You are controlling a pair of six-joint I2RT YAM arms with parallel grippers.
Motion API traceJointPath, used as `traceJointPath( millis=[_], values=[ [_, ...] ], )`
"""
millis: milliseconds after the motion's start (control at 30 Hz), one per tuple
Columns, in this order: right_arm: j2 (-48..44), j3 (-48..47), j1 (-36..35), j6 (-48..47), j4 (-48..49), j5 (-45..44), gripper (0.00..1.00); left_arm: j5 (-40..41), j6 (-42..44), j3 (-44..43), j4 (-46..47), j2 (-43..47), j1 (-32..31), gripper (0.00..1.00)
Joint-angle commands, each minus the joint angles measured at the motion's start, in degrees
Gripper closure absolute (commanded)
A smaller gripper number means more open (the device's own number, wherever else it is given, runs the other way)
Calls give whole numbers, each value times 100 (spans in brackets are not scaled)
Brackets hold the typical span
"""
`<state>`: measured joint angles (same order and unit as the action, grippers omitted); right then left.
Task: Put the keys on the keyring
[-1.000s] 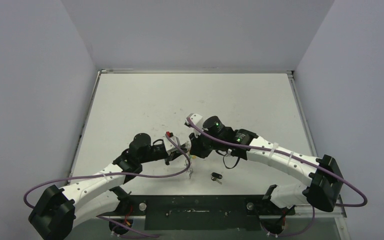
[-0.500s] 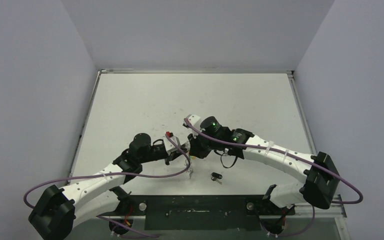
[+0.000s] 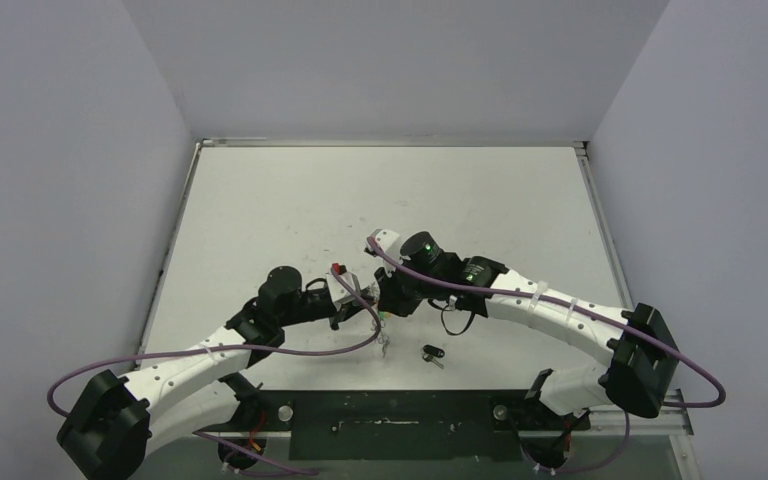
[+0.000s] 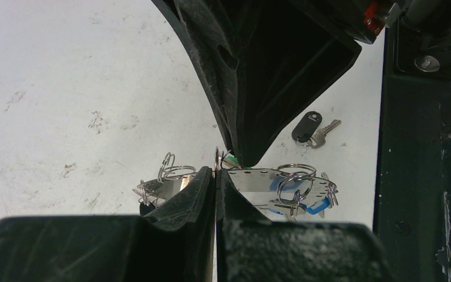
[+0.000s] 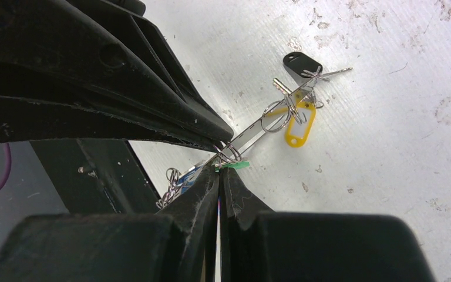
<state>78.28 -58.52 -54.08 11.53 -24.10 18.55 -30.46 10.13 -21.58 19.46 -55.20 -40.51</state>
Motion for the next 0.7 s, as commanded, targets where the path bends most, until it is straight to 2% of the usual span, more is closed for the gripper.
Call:
traceJointPath(
  millis=[0,667],
  values=[
    [-173,-223,-33,-99,304,231,100,-57,9,-209,119,-15,-20,100],
    [-443,-132,-50,-261,334,260,100,-30,-10,-193,127,-15,-24,100]
  ],
)
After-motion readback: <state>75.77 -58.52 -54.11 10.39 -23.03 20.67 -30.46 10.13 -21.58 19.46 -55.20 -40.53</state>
